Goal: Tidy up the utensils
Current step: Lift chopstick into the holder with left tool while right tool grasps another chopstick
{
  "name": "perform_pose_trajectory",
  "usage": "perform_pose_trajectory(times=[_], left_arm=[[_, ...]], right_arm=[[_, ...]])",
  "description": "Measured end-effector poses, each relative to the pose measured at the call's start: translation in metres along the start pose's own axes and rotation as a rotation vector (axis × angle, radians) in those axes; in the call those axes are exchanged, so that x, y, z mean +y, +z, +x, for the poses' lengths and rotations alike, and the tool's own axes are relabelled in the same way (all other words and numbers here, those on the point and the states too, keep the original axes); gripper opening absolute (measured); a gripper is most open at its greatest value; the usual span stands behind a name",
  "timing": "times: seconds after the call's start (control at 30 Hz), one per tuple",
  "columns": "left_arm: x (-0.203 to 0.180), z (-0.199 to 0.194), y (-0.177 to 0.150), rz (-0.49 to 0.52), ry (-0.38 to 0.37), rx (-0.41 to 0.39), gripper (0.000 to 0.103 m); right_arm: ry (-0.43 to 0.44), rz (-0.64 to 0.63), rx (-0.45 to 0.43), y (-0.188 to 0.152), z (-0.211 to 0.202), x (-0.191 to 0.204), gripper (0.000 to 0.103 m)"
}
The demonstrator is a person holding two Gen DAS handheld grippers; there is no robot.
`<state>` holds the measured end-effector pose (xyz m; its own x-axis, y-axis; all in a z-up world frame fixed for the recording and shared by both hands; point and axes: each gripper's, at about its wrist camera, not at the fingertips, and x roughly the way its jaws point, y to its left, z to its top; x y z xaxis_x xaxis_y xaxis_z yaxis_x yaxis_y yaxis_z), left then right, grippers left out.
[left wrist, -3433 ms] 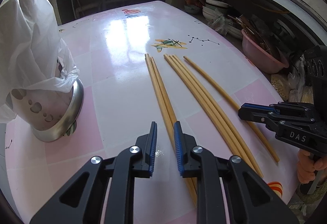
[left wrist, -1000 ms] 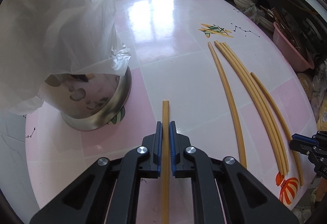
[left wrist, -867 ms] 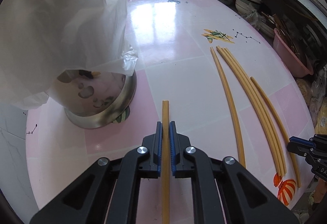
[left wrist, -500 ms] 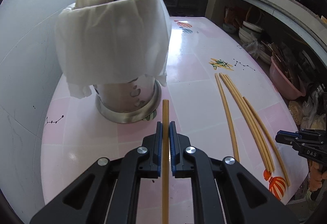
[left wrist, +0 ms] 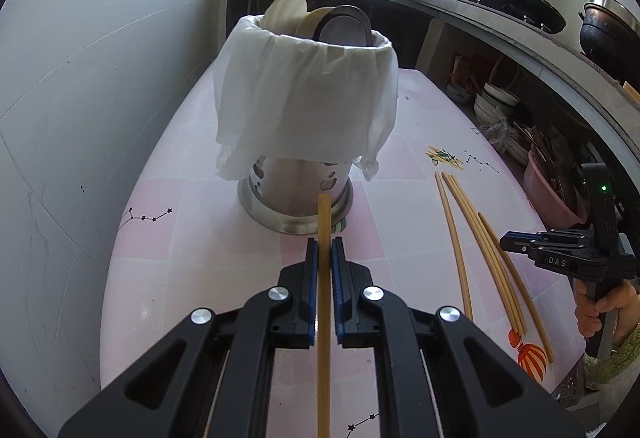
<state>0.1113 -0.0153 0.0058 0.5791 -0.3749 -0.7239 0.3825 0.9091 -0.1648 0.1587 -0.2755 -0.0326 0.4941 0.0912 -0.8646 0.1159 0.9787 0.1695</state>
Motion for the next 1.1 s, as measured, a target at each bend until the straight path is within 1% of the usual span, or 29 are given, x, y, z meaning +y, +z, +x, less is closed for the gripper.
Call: perform_pose_trajectory(times=[0.13,0.2,0.37,0.5,0.6,0.7,0.87,0.97,1.1], left_arm=[[0.007,-0.002,-0.002,-0.019,-0.008,-0.006,0.006],[0.009,-0.004,-0.003,-0.023,-0.012,-0.009,0.006],[0.011,-0.006,-0.004,-0.032,-0.020,-0.016,0.006],[0.012,-0.009,-0.006,-0.040,-0.021,-0.025,0.006],[0.013,-0.012,-0.007,-0.045,-0.019,-0.031,0.006],[0.014,-0.016,-0.007,-0.046,-0.017,-0.042,0.006],[0.014,-0.029,-0.004,-0.053,-0.019,-0.076,0.006],[0.015,-0.042,0.001,-0.060,-0.026,-0.112,0.006],[0.015,-0.066,0.012,-0.069,-0.041,-0.181,0.006]], right_arm=[[-0.037,-0.023,0.021,0.001,0.006,0.003,0.011],[-0.054,-0.034,0.029,0.002,0.009,0.006,0.009],[-0.096,-0.054,0.026,0.006,0.013,0.012,0.008],[-0.119,-0.060,0.012,0.005,0.014,0.016,0.005],[-0.114,-0.036,0.001,0.004,0.012,0.012,0.004],[-0.095,-0.011,-0.036,0.003,-0.003,0.007,0.004],[0.006,0.059,-0.142,0.003,-0.052,-0.003,0.004],[0.114,0.102,-0.221,0.003,-0.086,-0.008,0.004],[0.241,0.135,-0.331,0.010,-0.125,-0.010,0.004]])
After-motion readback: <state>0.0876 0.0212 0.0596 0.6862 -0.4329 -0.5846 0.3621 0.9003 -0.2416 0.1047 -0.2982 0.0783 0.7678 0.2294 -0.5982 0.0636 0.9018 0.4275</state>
